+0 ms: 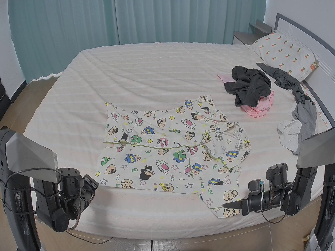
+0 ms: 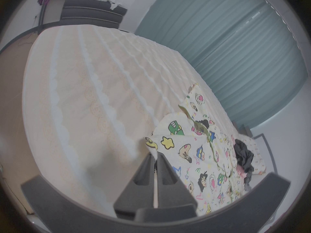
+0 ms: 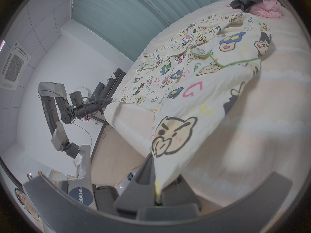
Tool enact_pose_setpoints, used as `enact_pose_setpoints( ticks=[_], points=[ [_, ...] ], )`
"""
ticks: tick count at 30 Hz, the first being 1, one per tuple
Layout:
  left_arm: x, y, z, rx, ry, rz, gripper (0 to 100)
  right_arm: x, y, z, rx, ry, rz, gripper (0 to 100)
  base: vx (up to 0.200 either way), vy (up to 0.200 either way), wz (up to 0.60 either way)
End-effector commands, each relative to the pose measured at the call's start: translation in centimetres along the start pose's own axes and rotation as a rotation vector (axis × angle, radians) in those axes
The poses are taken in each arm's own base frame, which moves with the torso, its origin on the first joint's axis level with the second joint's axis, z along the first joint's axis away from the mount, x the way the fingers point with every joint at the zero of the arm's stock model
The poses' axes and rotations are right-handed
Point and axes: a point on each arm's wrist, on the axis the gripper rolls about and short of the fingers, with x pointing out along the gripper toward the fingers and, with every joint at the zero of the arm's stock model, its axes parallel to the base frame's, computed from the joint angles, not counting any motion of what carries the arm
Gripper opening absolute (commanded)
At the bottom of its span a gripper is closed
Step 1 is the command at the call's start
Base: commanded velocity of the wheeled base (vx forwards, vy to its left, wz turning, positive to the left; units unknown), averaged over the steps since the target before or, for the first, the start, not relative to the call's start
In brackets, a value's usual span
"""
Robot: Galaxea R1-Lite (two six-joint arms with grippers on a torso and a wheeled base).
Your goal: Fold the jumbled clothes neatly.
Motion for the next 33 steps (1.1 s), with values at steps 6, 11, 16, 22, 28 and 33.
enact_pose_setpoints(
  ticks=[6,11,16,22,28,33],
  points=[
    [-1.4,0.2,-1.2,0.133,0.02,0.028,0,-2.3,2.1,-2.3,0.043,0.067,0.025,0,0.0,0.0,0.0],
    [-2.1,0.6,-2.0,0.167,0.06,0.043,0,-2.9,2.6,-3.2,0.061,0.089,0.023,0,0.0,0.0,0.0],
    [-2.4,1.6,-2.5,0.188,0.093,0.091,0,-3.3,2.8,-3.8,0.064,0.092,0.025,0,0.0,0.0,0.0],
    [-2.7,2.3,-2.7,0.2,0.113,0.124,0,-3.8,3.5,-4.7,0.072,0.119,0.031,0,0.0,0.0,0.0],
    [-3.3,2.7,-2.8,0.207,0.131,0.143,0,-3.9,3.6,-4.9,0.075,0.122,0.03,0,0.0,0.0,0.0],
    [-3.3,2.9,-2.9,0.211,0.138,0.155,0,-4.0,3.8,-5.3,0.091,0.158,0.029,0,0.0,0.0,0.0]
  ],
)
